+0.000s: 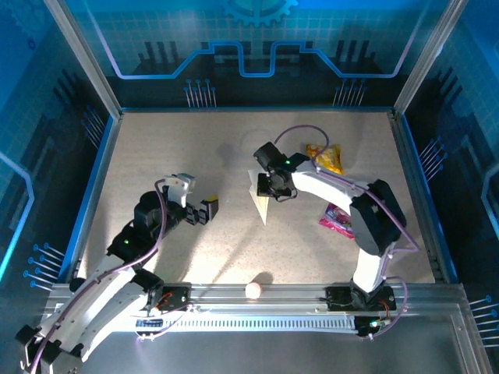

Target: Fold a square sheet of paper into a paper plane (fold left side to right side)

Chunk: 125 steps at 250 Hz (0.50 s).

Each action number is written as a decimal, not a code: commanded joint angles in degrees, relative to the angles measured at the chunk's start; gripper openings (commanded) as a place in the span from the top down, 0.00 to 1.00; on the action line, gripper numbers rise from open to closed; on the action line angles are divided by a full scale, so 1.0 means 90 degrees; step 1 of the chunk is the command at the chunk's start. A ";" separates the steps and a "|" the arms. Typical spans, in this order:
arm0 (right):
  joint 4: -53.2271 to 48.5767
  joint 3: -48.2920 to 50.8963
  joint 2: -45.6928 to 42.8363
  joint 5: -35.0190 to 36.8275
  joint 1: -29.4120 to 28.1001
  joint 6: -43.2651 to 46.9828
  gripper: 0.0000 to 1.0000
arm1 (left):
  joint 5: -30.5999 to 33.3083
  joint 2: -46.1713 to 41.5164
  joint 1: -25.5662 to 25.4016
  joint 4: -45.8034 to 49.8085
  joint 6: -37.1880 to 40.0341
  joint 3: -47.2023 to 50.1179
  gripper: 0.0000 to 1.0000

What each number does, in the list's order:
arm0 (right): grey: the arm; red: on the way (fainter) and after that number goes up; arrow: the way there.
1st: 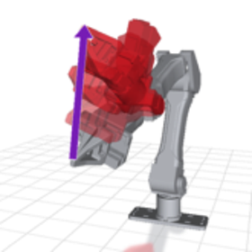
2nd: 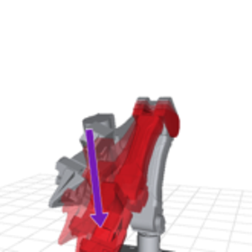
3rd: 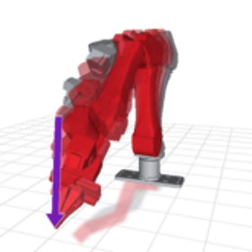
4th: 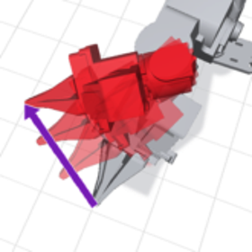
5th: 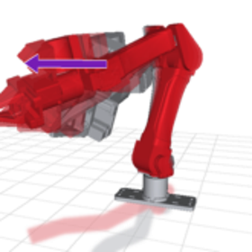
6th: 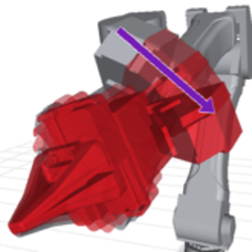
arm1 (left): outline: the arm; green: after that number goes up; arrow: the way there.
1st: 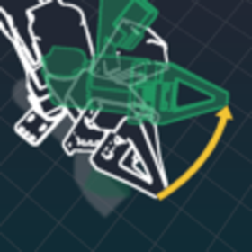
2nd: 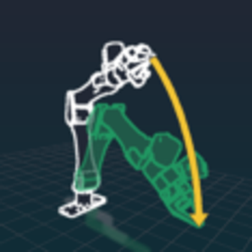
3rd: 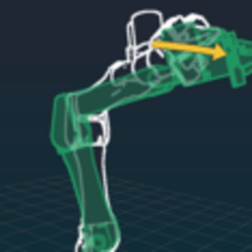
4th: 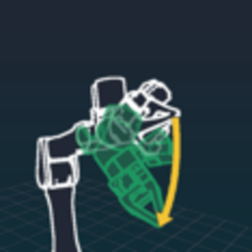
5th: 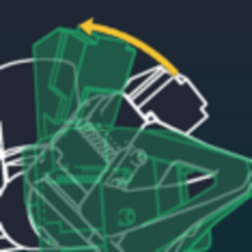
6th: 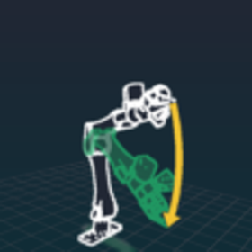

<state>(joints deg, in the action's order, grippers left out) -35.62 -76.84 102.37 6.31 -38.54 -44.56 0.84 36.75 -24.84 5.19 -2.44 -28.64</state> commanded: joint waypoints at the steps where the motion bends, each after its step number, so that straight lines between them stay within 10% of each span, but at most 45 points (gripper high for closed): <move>1: 0.1571 0.0716 -0.0315 -0.1050 0.0102 -0.0040 1.00 | -0.0030 0.0010 0.0045 -0.0181 0.0080 0.0019 0.00; 125: 0.3357 0.1574 0.0722 -0.1751 0.0147 -0.0731 0.97 | -0.0074 0.0037 0.0043 -0.0142 0.0068 0.0021 0.00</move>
<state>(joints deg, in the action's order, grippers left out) -7.46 -63.72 109.65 -9.47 -38.15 -50.68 0.67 37.23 -24.84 4.64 -2.44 -28.64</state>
